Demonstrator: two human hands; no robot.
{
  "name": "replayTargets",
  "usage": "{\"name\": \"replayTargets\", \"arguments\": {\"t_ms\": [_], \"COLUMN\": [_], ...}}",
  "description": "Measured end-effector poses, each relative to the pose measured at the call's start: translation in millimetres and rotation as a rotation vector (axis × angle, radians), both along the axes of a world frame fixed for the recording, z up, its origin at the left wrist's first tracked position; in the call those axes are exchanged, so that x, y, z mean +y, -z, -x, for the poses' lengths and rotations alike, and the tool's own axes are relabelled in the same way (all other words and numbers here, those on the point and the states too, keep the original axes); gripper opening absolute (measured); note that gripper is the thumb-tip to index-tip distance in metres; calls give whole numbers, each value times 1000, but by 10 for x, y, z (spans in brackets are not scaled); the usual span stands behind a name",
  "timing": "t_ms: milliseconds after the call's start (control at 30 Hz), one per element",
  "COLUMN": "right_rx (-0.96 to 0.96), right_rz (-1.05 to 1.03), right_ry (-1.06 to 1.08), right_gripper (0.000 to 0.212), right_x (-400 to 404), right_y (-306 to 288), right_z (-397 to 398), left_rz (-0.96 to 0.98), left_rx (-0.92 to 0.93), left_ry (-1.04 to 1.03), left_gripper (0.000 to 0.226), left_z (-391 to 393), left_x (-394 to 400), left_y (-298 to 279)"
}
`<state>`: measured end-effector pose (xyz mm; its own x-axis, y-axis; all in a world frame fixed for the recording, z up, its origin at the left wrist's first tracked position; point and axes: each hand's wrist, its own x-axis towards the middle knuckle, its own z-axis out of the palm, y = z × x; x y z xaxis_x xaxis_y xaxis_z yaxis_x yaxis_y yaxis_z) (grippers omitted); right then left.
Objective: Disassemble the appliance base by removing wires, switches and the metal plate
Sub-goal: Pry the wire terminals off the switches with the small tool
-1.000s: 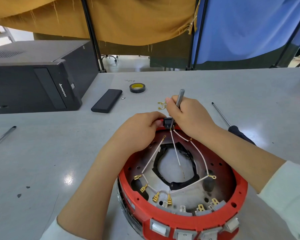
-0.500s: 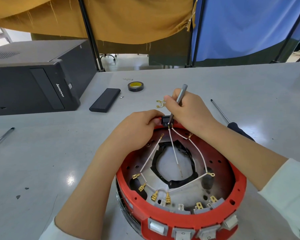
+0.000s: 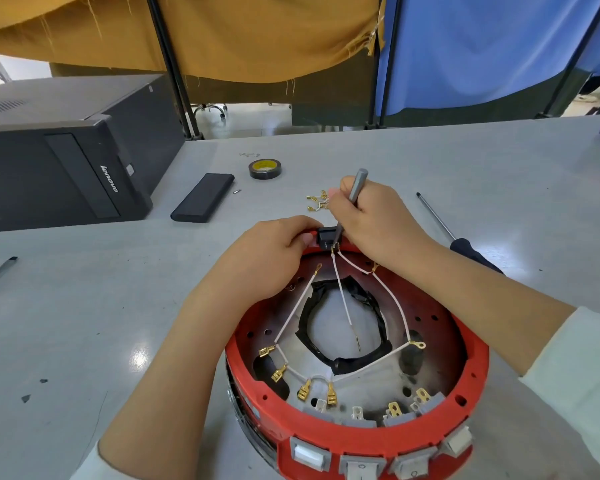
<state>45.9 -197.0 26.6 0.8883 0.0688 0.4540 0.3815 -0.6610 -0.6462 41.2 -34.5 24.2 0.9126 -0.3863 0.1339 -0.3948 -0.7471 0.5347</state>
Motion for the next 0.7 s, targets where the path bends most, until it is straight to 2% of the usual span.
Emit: {"name": "replayTargets", "arguments": {"t_ms": [433, 600, 700], "right_rx": [124, 75, 77], "right_rz": [154, -46, -26], "right_ry": [-38, -34, -32], "right_gripper": [39, 39, 39], "right_x": [11, 12, 20], "right_y": [-23, -35, -33], "right_z": [35, 37, 28], "left_rz": [-10, -6, -6], "left_rx": [4, 9, 5], "left_ry": [-4, 0, 3], "left_gripper": [31, 29, 30], "left_z": [9, -1, -1], "left_x": [-3, 2, 3], "left_y": [-3, 5, 2]}}
